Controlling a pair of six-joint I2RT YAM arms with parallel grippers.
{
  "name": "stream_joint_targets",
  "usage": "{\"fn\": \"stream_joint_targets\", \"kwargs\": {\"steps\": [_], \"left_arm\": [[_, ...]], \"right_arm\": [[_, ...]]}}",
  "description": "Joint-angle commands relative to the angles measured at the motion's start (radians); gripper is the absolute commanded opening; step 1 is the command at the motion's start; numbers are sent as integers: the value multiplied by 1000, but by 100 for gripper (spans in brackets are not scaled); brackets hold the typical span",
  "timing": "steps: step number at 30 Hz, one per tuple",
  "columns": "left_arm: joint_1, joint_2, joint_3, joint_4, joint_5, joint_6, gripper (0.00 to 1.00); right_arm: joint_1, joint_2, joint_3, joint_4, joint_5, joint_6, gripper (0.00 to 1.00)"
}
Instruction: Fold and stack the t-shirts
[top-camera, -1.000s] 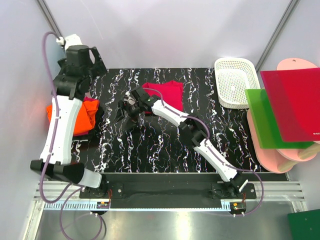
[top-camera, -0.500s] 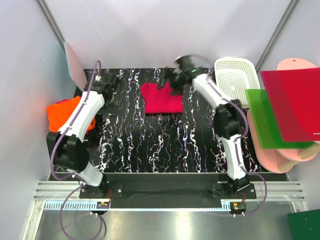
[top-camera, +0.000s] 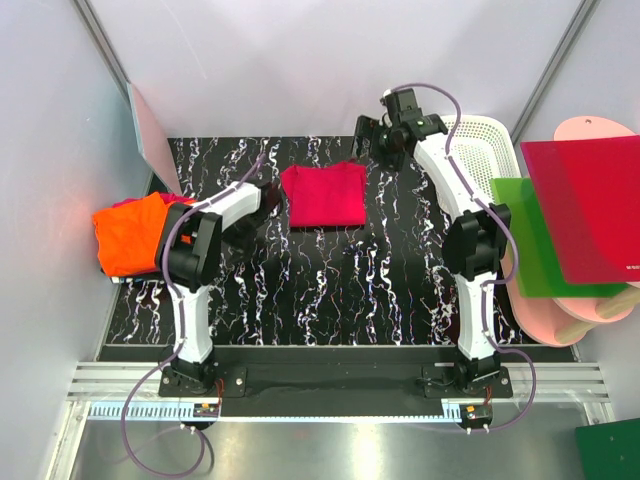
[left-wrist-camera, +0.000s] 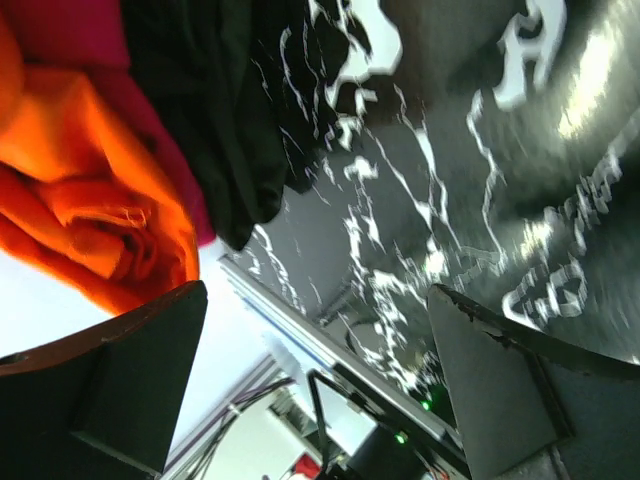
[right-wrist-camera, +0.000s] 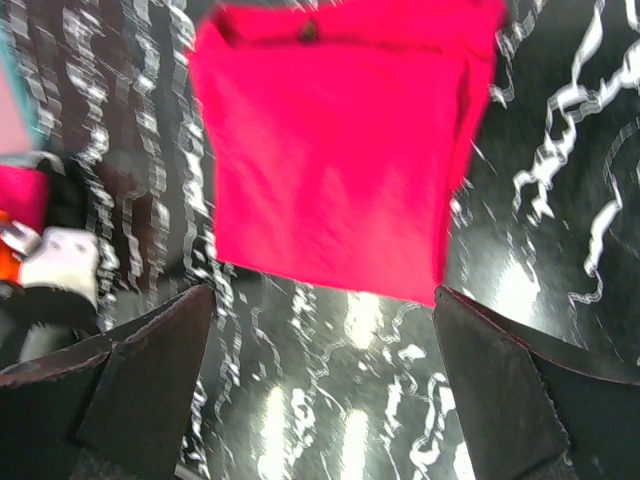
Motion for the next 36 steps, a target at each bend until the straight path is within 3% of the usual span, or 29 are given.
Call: {"fn": "stream_joint_targets", "kwargs": {"steps": [1, 9, 17, 29, 30, 33, 34, 36], "left_arm": [[21, 54, 81, -48, -165, -34, 99], [72, 136, 103, -102, -270, -138, 99], [164, 208, 104, -96, -167, -115, 99], [317, 237, 78, -74, -164, -91, 96], [331, 237, 77, -73, -164, -91, 91], [336, 236, 71, -74, -182, -95, 32], [356, 236, 69, -76, -181, -95, 3], [360, 234, 68, -80, -176, -100, 0]], "right_arm": [[-20, -63, -45, -31, 0, -35, 100], [-46, -94, -133, -19, -46, -38, 100], [-83, -96, -157, -4, -113, -3, 100], [-123, -91, -159, 12, -181, 31, 99], [-126, -91, -162, 13, -184, 32, 99], [-130, -92, -163, 16, -193, 35, 99], [-133, -96, -162, 16, -198, 35, 99], [-137, -94, -162, 18, -201, 38, 99]]}}
